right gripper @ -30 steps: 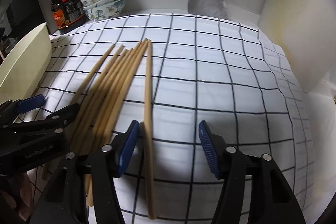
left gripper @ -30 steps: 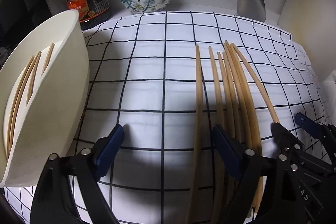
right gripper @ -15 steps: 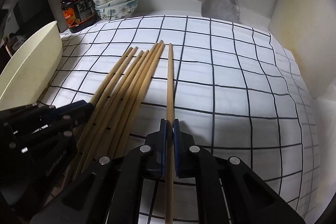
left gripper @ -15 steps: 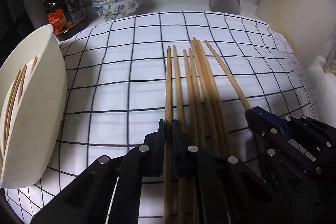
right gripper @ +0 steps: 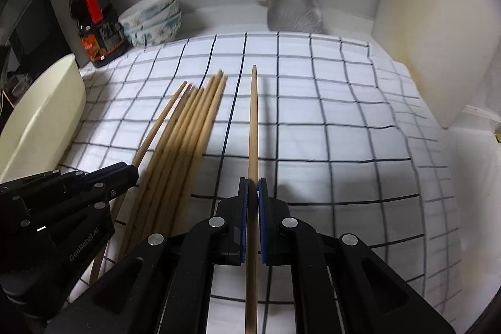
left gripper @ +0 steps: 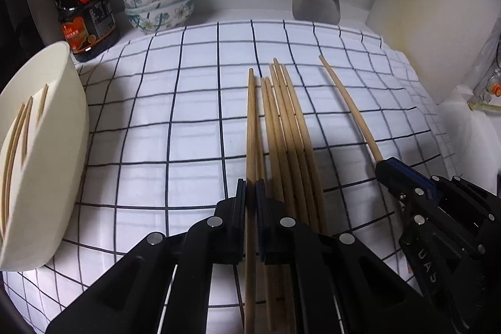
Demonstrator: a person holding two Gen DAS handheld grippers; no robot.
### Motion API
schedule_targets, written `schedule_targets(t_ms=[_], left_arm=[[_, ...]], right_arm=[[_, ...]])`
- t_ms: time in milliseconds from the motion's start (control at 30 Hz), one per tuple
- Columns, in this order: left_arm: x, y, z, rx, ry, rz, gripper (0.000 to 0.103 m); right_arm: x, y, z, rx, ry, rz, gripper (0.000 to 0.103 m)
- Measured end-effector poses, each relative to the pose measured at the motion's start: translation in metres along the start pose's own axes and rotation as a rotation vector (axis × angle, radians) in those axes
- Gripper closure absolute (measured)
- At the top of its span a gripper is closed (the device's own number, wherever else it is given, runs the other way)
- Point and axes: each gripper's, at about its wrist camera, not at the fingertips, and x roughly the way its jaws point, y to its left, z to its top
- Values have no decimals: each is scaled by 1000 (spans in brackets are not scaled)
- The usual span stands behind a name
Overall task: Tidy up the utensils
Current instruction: 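Carry both chopsticks over the white bowl and open the tools to release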
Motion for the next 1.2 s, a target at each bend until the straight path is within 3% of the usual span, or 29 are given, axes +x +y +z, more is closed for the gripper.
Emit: schedule_targets(t_ms=[300, 433, 667, 967, 1200], left_arm=[[-72, 32, 23, -38, -94, -5, 96], [-107, 67, 32, -69, -150, 41, 96], [-152, 147, 32, -153, -221, 157, 96], [-139, 246, 9, -288, -157, 235, 96], [-112, 283, 4, -321, -114, 232, 96]], right_arm=[[-50, 10, 24, 4, -80, 34, 97], [-69, 37, 39, -26, -117, 70, 97], [-80, 117, 67, -111, -163, 206, 97], [-39, 242, 88, -197, -67, 397, 97], [2, 292, 93, -213, 34, 421, 97]])
